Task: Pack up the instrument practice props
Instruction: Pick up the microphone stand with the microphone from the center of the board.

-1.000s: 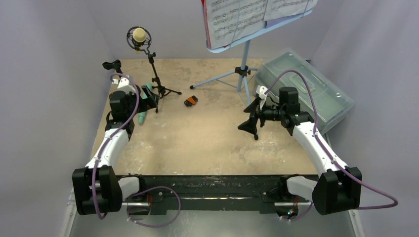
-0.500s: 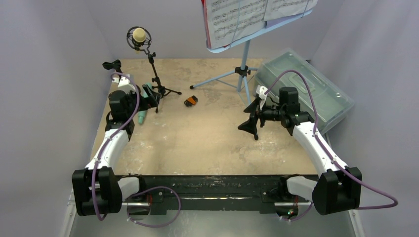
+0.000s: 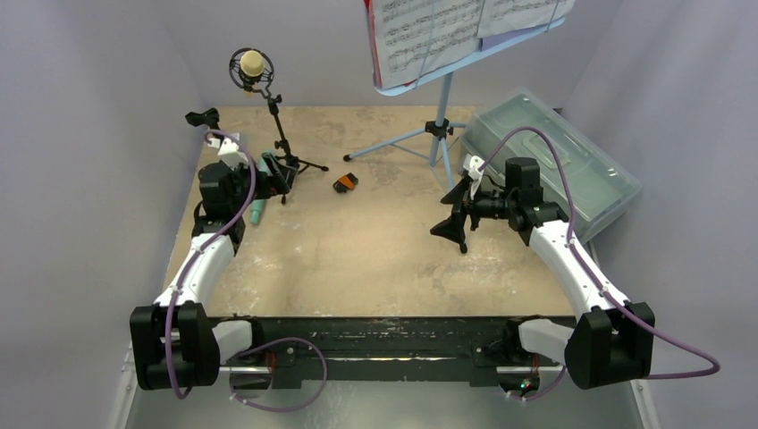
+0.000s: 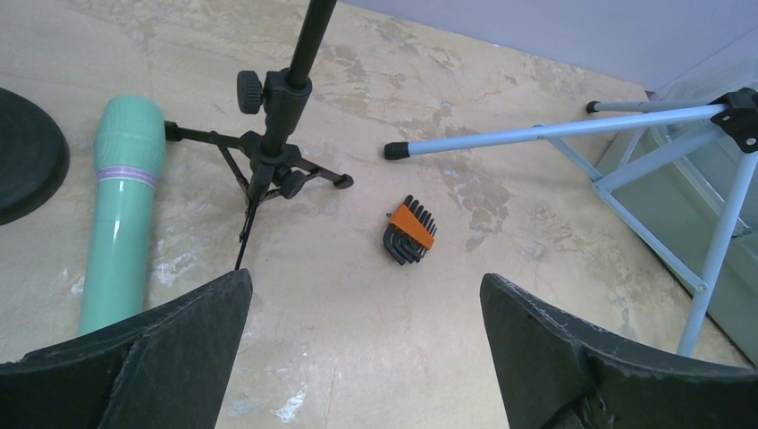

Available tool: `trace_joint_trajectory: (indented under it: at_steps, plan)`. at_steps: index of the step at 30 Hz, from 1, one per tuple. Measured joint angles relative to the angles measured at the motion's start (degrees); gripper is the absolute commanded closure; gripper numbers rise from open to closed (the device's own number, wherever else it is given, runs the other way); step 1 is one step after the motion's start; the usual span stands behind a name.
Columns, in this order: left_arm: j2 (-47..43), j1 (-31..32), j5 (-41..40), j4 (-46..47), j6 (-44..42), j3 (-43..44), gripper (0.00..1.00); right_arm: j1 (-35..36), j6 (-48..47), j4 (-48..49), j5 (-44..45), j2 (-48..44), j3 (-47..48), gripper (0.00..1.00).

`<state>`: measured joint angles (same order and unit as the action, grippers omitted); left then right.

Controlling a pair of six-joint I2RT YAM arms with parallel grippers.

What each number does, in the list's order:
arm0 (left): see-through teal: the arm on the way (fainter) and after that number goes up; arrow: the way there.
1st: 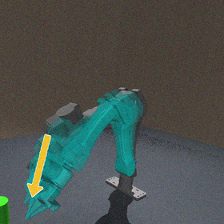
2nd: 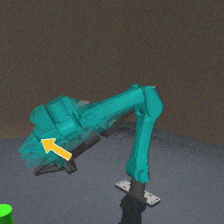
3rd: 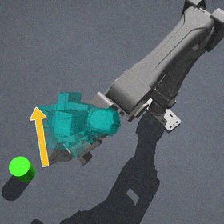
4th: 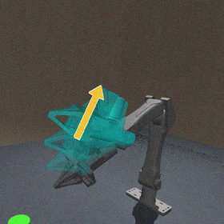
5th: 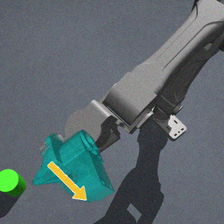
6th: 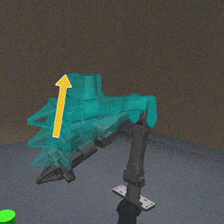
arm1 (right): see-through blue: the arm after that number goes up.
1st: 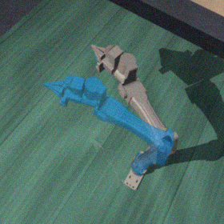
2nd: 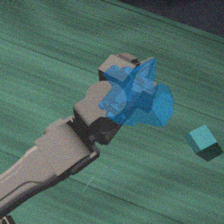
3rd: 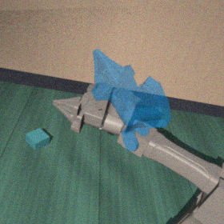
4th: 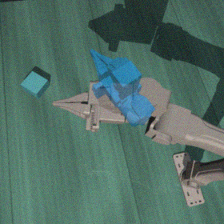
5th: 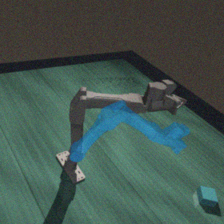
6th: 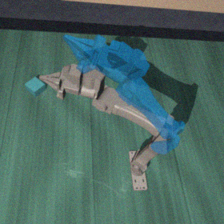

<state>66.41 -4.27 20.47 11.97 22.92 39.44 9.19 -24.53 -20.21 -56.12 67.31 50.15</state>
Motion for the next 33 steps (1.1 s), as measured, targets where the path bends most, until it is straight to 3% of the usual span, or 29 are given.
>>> trace_joint_trajectory:
  at_steps: [8, 17, 23, 28, 33]
  plan:
    - [0.9, 0.1, 0.9, 9.6, 0.0, -3.0, 0.08, 0.0, 0.0, -0.3, -0.3, 0.0, 0.0, 0.01]
    - [10.4, 0.3, -2.7, 33.1, -1.6, -7.7, 0.26, 0.0, 0.0, -0.8, -0.5, 0.0, 0.0, 0.01]
    - [17.2, 1.4, -4.5, 35.6, -6.3, 0.3, 0.39, 0.0, 0.0, -1.0, -0.5, 0.0, 0.0, 0.01]
    - [21.9, 2.0, -4.7, 36.9, -9.7, 7.7, 0.62, 0.0, -0.1, -1.2, -0.5, 0.0, 0.0, 0.01]
    - [26.3, 2.1, -4.6, 36.9, -11.1, 10.7, 0.65, 0.0, -0.2, -1.3, -0.5, 0.1, 0.0, 0.01]
